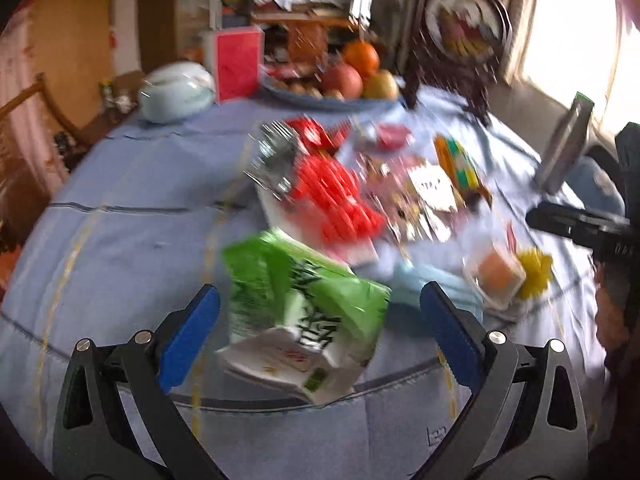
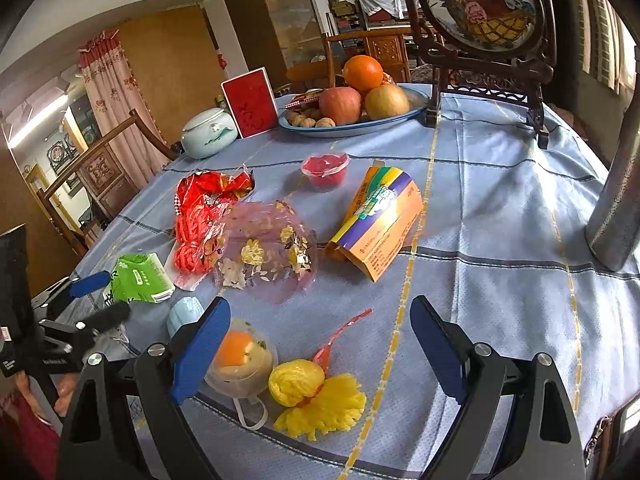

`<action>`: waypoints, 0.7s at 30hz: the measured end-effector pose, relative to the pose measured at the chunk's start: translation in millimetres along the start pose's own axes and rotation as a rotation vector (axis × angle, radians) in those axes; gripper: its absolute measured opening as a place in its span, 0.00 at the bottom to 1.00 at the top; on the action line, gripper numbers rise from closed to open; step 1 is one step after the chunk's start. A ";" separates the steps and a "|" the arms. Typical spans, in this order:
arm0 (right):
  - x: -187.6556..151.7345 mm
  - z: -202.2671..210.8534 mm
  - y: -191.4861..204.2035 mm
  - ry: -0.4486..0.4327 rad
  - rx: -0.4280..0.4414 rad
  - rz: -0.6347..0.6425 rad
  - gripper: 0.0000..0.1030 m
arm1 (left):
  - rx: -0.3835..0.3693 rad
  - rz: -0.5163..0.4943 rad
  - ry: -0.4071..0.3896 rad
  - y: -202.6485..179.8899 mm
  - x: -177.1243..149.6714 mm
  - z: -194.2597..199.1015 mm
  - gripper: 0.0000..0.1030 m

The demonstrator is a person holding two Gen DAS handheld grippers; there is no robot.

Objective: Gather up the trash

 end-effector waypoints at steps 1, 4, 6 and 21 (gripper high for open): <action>-0.1 -0.2 -0.3 0.002 0.000 -0.002 0.87 | 0.009 -0.004 0.030 0.7 -0.8 -6.2 0.94; -0.1 0.0 -1.5 0.003 0.005 -0.010 0.87 | 0.010 0.029 0.036 7.3 0.5 -9.8 0.87; 0.0 0.6 -1.9 0.001 0.005 -0.012 0.87 | -0.031 0.068 -0.003 14.1 1.7 -2.3 0.80; -13.7 -7.3 36.3 0.061 0.061 0.154 0.83 | -0.121 0.276 -0.114 46.2 10.1 20.9 0.79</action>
Point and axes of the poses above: each gripper's, at about its wrist camera, not at the fingertips, and z roughly against the way its jaws point, y to its left, x to its top, the point moved 5 cm from there along -z, roughly the way its jaws point, and after that the axes turned 3 degrees about z, right-handed, at the moved point
